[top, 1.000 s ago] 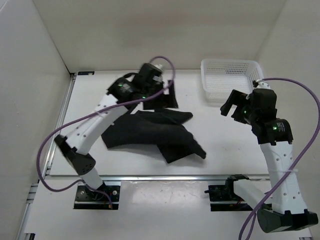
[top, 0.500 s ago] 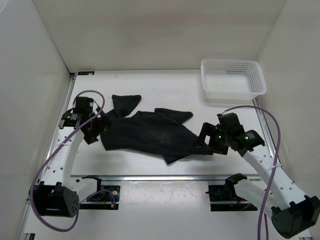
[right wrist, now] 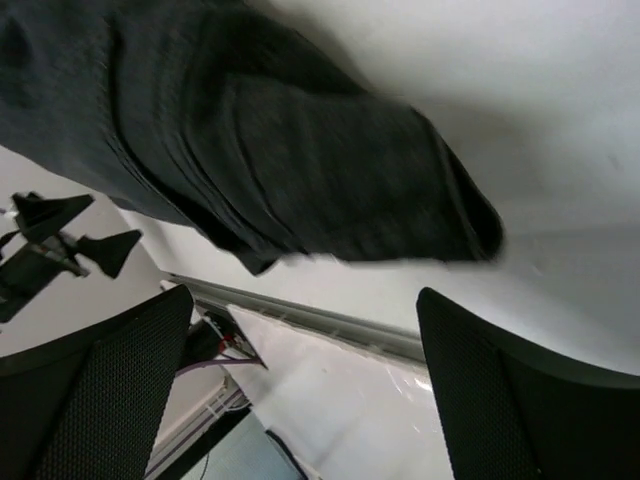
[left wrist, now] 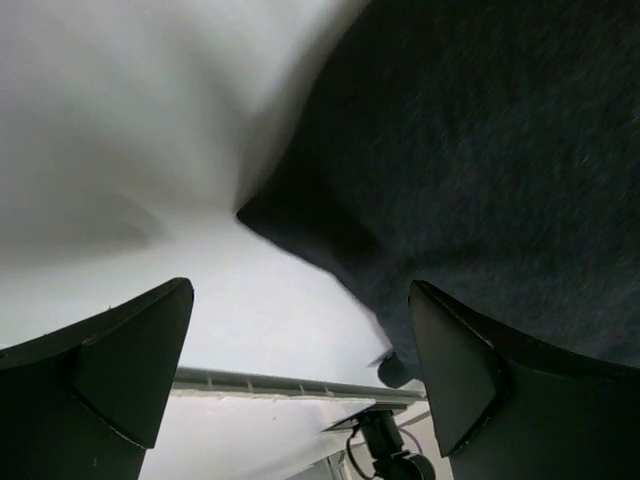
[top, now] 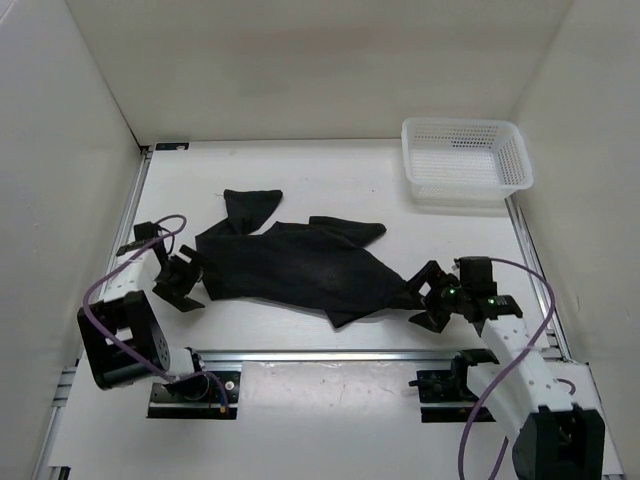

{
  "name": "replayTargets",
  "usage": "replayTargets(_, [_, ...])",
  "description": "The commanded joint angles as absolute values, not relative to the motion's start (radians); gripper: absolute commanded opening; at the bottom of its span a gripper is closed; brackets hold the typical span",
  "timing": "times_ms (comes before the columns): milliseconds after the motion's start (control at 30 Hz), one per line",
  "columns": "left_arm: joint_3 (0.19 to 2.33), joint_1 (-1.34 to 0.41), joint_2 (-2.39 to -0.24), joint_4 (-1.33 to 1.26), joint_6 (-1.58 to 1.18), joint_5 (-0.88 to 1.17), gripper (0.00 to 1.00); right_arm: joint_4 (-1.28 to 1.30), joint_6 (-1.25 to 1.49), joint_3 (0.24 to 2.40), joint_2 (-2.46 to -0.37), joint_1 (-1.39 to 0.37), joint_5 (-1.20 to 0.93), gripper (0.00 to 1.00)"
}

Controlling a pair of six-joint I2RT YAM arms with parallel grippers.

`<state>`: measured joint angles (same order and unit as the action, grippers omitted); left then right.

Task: Fold and stack the trousers
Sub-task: Flatten the trousers out

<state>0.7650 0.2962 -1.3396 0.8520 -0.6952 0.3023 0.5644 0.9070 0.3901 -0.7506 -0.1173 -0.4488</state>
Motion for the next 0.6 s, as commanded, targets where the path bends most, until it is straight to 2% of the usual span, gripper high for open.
replayTargets(0, [0.784,0.305,-1.368,0.738,-0.675,0.383,1.00,0.286,0.922,0.390,-0.863,-0.109,-0.558,0.96])
replayTargets(33, [0.802,0.305,-1.382,0.727,-0.663,0.383,1.00,0.237,0.922,0.390,-0.886,-0.109,-0.560,0.96])
replayTargets(67, [0.811,0.305,-1.416,0.716,-0.663,0.394,0.97,0.192,0.910,0.390,-0.925,-0.109,-0.533,0.80])
replayTargets(133, [0.831,0.305,-1.451,0.716,-0.653,0.394,0.81,0.183,0.861,0.429,-0.997,-0.109,-0.468,0.66])
replayTargets(167, [0.847,0.305,-1.469,0.716,-0.653,0.394,0.75,0.183,0.842,0.478,-1.030,-0.109,-0.447,0.55])
replayTargets(200, [0.847,0.305,-1.501,0.706,-0.653,0.394,0.70,0.192,0.827,0.506,-1.069,-0.109,-0.446,0.34])
replayTargets(233, [0.859,0.305,-1.518,0.706,-0.653,0.394,0.63,0.205,0.798,0.532,-1.104,-0.109,-0.446,0.21])
replayTargets(267, [0.874,0.305,-1.534,0.697,-0.644,0.394,0.38,0.206,0.798,0.557,-1.150,-0.121,-0.446,0.10])
replayTargets(300, [0.874,0.305,-1.557,0.696,-0.644,0.394,0.22,0.230,0.782,0.599,-1.150,-0.121,-0.424,0.00])
replayTargets(333, [0.888,0.305,-1.557,0.696,-0.644,0.405,0.10,0.245,0.769,0.626,-1.160,-0.133,-0.401,0.00])
replayTargets(433, [0.957,0.305,-1.539,0.696,-0.644,0.426,0.10,0.313,0.732,0.779,-1.160,-0.143,-0.338,0.00])
replayTargets(567, [1.262,0.293,-1.519,0.747,-0.681,0.445,0.10,0.396,0.692,1.095,-1.259,-0.143,-0.296,0.00])
